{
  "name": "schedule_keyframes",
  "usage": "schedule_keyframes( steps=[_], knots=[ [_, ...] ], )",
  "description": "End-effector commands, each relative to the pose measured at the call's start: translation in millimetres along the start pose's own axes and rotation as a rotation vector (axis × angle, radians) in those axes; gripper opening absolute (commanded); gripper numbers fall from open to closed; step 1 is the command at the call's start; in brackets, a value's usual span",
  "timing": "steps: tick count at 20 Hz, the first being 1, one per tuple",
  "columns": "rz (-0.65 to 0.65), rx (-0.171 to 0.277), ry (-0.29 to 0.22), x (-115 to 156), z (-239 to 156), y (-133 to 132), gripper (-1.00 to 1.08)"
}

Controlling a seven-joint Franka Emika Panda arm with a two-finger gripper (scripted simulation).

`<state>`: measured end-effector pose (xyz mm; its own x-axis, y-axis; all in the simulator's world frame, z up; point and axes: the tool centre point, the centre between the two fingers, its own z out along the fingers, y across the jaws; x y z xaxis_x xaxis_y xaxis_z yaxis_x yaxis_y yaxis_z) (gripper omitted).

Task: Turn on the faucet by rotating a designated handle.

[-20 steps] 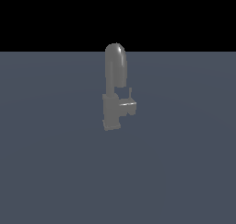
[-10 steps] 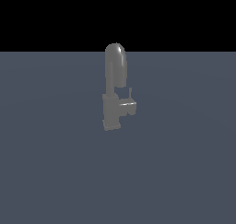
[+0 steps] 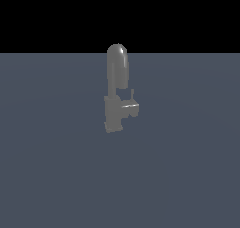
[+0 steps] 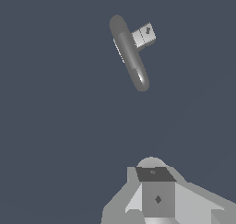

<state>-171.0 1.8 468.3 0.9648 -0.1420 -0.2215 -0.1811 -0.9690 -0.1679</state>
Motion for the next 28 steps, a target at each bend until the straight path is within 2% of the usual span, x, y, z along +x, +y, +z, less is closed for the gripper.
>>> schedule_keyframes(
  steps=[1, 15, 28],
  knots=[
    [0.030, 0.027, -0.036, 14.7, 2.0, -0.7, -1.00],
    [0.197, 0.184, -0.245, 95.3, 23.1, 1.9, -1.00],
    [0.358, 0.340, -0.450, 166.4, 59.8, 12.8, -1.00]
  ],
)
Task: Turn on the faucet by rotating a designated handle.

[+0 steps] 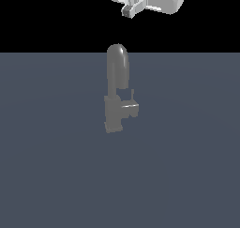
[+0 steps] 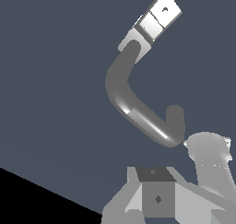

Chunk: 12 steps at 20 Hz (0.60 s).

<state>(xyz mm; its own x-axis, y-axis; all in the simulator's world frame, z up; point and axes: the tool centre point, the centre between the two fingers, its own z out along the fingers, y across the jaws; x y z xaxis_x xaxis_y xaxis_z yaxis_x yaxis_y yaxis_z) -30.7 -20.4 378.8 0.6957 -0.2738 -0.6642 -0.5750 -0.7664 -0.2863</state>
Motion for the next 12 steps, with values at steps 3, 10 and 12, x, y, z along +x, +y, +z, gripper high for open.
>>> schedule_keyframes(
  steps=[3, 10, 12],
  knots=[
    [0.058, 0.057, -0.075, 29.0, 4.1, -0.8, -1.00],
    [0.153, 0.150, -0.198, 75.0, 15.4, 0.9, -1.00],
    [0.182, 0.177, -0.235, 88.4, 19.8, 2.1, -1.00]
  ],
)
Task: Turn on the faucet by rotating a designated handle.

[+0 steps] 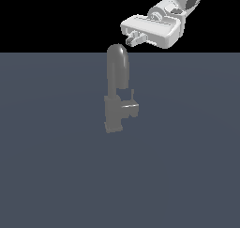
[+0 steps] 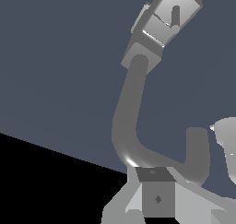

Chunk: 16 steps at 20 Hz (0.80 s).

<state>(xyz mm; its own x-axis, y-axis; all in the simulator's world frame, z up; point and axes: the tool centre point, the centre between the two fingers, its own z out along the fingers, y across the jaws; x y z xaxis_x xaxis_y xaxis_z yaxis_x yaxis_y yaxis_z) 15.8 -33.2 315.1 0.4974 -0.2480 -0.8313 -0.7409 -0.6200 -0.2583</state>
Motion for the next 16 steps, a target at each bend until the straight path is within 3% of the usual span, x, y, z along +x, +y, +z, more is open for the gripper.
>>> schedule_keyframes(
  steps=[1, 16],
  knots=[
    [0.036, 0.036, -0.048, 17.8, 2.1, -0.7, -1.00],
    [0.273, 0.263, -0.345, 126.7, 36.1, 6.1, -1.00]
  ],
)
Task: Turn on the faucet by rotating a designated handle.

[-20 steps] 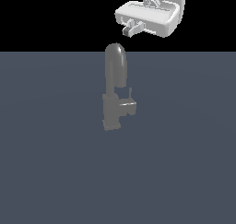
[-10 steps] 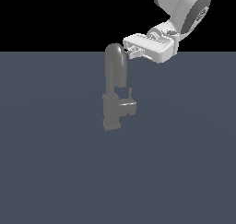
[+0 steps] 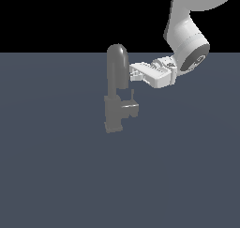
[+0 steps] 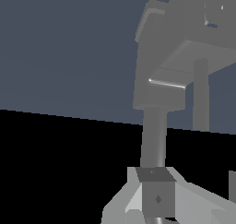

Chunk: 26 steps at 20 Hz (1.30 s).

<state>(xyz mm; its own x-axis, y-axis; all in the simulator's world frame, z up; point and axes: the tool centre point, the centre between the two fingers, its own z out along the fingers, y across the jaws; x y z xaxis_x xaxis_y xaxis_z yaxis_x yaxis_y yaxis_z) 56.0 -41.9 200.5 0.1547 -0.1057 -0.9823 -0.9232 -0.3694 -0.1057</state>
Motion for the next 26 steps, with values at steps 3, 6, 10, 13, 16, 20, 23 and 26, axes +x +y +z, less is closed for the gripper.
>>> schedule_keyframes(
  steps=[3, 6, 10, 13, 16, 20, 23, 26],
  knots=[
    [0.060, 0.057, -0.074, 28.1, 4.3, -1.6, -1.00],
    [0.090, 0.086, -0.110, 42.5, 7.7, -1.7, -1.00],
    [0.116, 0.111, -0.141, 54.6, 11.2, -1.4, -1.00],
    [0.122, 0.116, -0.148, 57.4, 12.1, -1.3, -1.00],
    [0.122, 0.116, -0.148, 57.4, 12.1, -1.3, -1.00],
    [0.122, 0.116, -0.148, 55.3, 12.8, 4.4, -1.00],
    [0.122, 0.116, -0.148, 53.1, 13.3, 10.2, -1.00],
    [0.122, 0.116, -0.148, 50.8, 13.8, 16.2, -1.00]
  ],
)
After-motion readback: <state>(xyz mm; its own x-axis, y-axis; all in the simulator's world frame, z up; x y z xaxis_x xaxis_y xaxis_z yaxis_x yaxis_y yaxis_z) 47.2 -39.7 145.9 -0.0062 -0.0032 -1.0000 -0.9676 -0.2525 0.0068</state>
